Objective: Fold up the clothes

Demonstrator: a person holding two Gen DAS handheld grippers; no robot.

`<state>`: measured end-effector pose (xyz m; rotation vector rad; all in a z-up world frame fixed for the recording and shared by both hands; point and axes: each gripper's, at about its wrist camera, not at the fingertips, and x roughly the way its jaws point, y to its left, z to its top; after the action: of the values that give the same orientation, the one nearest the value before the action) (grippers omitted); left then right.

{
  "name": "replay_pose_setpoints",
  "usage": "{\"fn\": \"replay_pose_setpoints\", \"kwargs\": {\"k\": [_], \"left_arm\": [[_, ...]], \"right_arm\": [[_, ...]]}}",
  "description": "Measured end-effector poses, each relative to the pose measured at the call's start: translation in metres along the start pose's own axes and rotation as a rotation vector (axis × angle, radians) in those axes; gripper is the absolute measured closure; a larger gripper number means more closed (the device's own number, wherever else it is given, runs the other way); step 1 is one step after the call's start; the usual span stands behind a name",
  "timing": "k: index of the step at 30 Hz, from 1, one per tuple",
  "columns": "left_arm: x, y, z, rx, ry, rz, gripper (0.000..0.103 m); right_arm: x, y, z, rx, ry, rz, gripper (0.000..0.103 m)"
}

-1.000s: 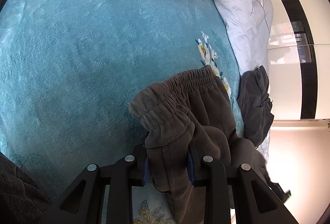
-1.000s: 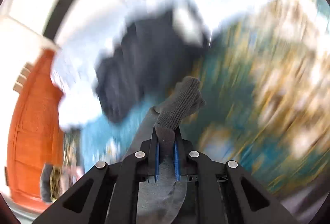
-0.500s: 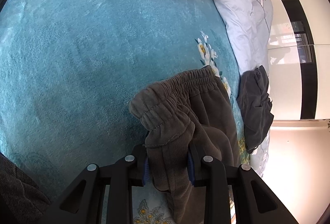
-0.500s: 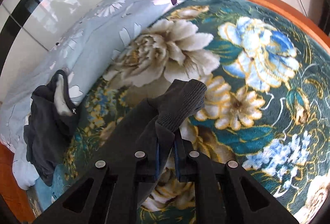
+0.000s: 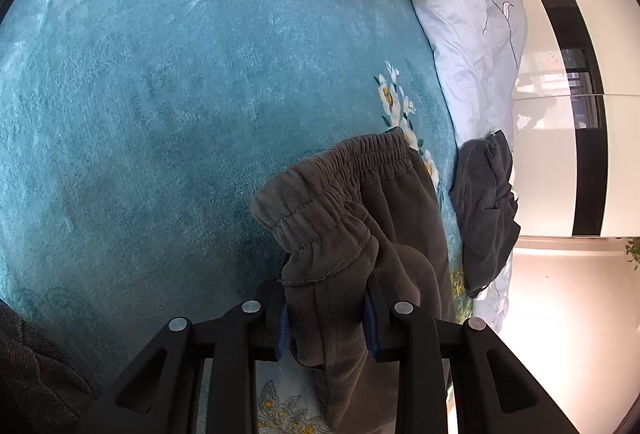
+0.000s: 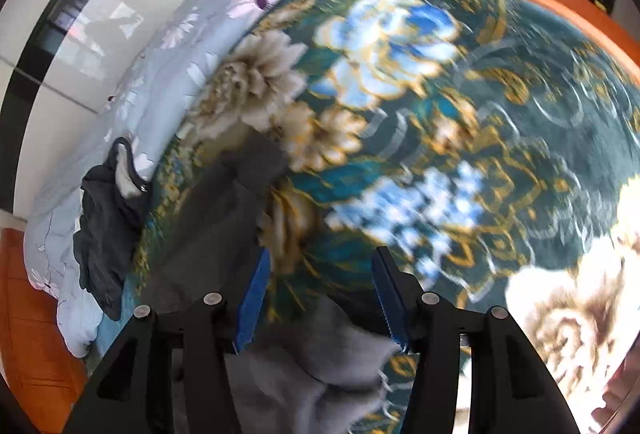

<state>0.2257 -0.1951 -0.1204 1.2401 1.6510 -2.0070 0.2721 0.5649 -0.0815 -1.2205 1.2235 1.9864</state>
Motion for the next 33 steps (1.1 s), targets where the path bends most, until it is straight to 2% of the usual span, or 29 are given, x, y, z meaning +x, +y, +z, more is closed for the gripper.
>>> {"fn": "replay_pose_setpoints", "kwargs": {"k": [2,4,7,8,10,14,17,18,19,20,21,22,24,26,29,30,33], "left_arm": [[-0.001,0.0,0.0,0.002,0.004,-0.007,0.072],[-0.004,0.0,-0.001,0.003,0.007,-0.014,0.072],[-0.009,0.002,-0.002,-0.007,0.004,-0.035,0.072],[-0.01,0.002,-0.002,-0.009,0.002,-0.041,0.072],[-0.012,0.0,-0.003,-0.002,-0.002,-0.042,0.072],[-0.012,-0.002,-0.003,0.012,0.002,-0.023,0.072],[-0.012,-0.001,-0.003,0.006,0.006,-0.024,0.072],[-0.012,-0.001,-0.003,0.006,0.006,-0.023,0.072],[-0.012,0.0,-0.001,0.011,0.008,-0.023,0.072],[-0.013,0.0,0.0,0.024,0.008,-0.02,0.073],[-0.014,-0.002,0.0,0.04,0.004,-0.017,0.073],[-0.015,-0.006,-0.002,0.066,-0.004,-0.018,0.078],[-0.022,-0.015,-0.005,0.13,-0.034,-0.04,0.082],[-0.037,-0.023,-0.011,0.183,-0.072,-0.104,0.085],[-0.063,-0.033,-0.024,0.248,-0.121,-0.186,0.085],[-0.069,-0.035,-0.029,0.263,-0.124,-0.19,0.085],[-0.071,-0.032,-0.036,0.234,-0.071,-0.141,0.085]], "right_arm": [[0.004,-0.027,-0.021,0.074,0.045,0.052,0.049],[0.008,-0.036,-0.039,0.113,0.08,0.132,0.049],[0.013,-0.025,-0.065,0.097,0.131,0.25,0.047],[0.017,-0.018,-0.073,0.073,0.163,0.27,0.04],[0.03,-0.003,-0.085,0.014,0.222,0.262,0.038],[0.05,0.015,-0.089,-0.042,0.208,0.119,0.038],[0.056,0.019,-0.084,0.021,0.215,0.106,0.038],[0.057,0.021,-0.08,0.034,0.212,0.11,0.043],[0.056,0.023,-0.077,0.042,0.207,0.11,0.051],[0.055,0.027,-0.075,0.043,0.206,0.101,0.073],[0.048,0.034,-0.07,0.038,0.193,0.12,0.087],[0.041,0.041,-0.066,0.033,0.178,0.144,0.091],[0.026,0.054,-0.057,0.023,0.148,0.192,0.093],[0.011,0.068,-0.048,0.012,0.118,0.24,0.094],[-0.031,0.079,-0.027,-0.033,0.025,0.322,0.094],[-0.046,0.082,-0.021,-0.048,-0.007,0.35,0.094],[-0.057,0.069,-0.015,-0.041,-0.016,0.319,0.094]]}}
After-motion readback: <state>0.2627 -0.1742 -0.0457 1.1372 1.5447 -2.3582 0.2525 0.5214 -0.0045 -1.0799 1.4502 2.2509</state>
